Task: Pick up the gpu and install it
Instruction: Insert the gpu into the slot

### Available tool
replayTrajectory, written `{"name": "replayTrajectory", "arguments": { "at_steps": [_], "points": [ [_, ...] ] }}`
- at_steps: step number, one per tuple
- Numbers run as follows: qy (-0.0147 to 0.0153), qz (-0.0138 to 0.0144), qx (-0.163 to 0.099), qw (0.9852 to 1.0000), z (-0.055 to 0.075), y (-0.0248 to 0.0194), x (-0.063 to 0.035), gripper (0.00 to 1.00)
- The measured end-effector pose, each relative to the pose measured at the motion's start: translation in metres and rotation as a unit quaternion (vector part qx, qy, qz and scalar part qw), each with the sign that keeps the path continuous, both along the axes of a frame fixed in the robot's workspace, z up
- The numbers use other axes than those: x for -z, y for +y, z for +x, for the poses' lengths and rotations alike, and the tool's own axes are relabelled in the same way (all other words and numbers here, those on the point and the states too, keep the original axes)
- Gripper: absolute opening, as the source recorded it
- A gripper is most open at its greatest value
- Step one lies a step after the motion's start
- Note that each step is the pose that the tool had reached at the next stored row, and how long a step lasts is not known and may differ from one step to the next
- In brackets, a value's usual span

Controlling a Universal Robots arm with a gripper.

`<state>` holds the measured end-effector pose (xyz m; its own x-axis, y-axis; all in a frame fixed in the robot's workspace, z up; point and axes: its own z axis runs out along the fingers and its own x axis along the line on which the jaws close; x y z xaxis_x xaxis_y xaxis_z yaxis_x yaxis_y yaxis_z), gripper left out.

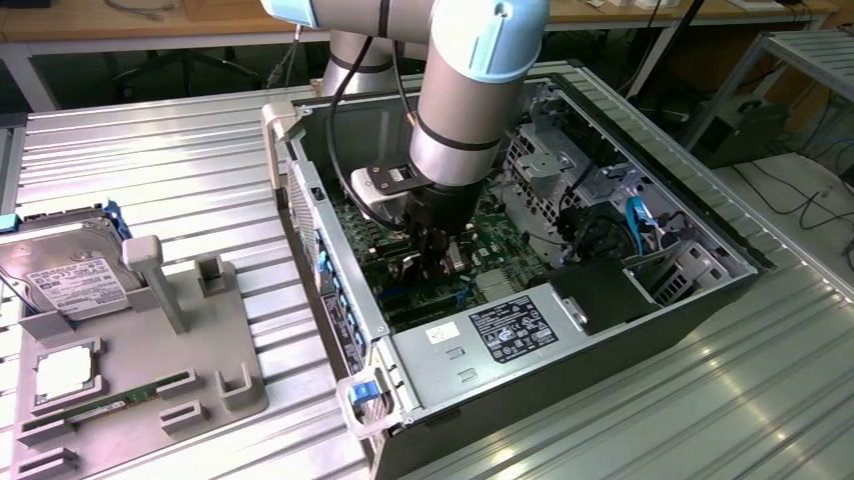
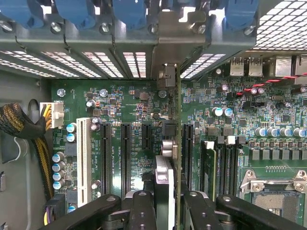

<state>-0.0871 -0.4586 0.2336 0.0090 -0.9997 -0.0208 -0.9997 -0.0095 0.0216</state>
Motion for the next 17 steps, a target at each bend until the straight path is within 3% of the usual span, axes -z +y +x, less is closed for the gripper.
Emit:
{"name": "replayTrajectory", "arguments": {
  "at_steps": [15,17],
  "points": [
    [0.0003,0.0006,0.0,1.0,-0.0004,0.0002,0.0003,0.28],
    [-0.0002,0.0003,0.0,1.0,-0.0002,0.0001,0.0003,0.35]
  ]
}}
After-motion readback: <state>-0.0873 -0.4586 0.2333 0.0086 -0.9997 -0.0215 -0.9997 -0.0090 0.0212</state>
